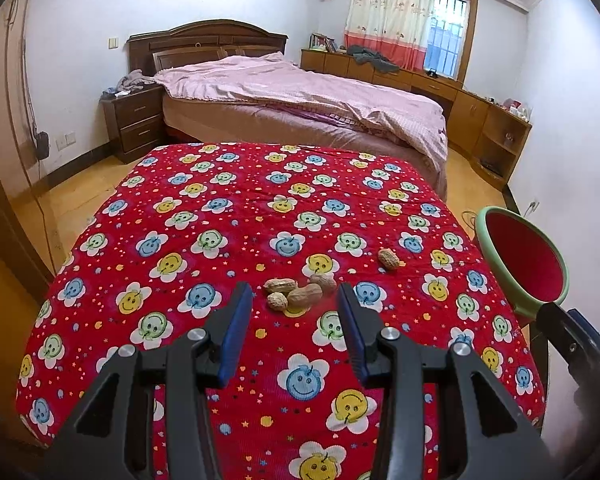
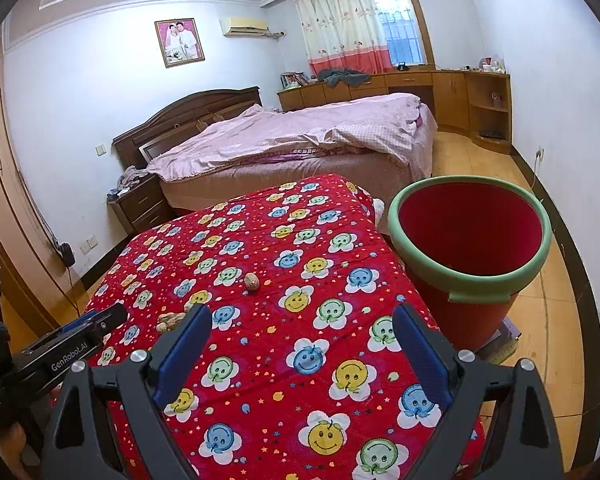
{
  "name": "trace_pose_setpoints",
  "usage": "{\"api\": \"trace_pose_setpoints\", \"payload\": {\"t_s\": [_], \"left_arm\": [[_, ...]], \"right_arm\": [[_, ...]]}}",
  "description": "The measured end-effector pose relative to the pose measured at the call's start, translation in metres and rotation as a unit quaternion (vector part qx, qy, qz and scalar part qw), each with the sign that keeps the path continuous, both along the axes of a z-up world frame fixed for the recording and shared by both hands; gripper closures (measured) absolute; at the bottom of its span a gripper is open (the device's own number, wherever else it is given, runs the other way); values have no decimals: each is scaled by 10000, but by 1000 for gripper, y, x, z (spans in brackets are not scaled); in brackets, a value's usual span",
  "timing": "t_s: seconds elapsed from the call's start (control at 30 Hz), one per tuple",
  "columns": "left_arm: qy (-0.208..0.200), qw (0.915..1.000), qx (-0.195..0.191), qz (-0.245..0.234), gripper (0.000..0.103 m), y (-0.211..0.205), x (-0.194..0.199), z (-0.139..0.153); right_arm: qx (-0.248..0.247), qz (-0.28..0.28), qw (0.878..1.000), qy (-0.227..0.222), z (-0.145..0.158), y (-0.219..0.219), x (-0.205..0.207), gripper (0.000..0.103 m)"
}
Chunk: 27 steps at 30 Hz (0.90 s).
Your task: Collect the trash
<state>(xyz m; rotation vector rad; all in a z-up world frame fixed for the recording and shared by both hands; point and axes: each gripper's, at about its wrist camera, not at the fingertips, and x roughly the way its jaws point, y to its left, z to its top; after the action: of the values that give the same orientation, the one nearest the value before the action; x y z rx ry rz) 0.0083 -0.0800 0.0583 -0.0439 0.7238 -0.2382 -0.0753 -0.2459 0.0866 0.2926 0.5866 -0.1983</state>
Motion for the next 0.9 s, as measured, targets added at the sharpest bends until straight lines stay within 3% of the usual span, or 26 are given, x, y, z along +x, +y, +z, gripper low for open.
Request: {"api": "trace_pose_setpoints", "payload": {"t_s": [0.9], "left_arm": [[-16, 10000, 15, 10, 59, 1, 1, 2]], "right_arm": [[8, 13, 10000, 9, 1, 2, 0, 9]]}}
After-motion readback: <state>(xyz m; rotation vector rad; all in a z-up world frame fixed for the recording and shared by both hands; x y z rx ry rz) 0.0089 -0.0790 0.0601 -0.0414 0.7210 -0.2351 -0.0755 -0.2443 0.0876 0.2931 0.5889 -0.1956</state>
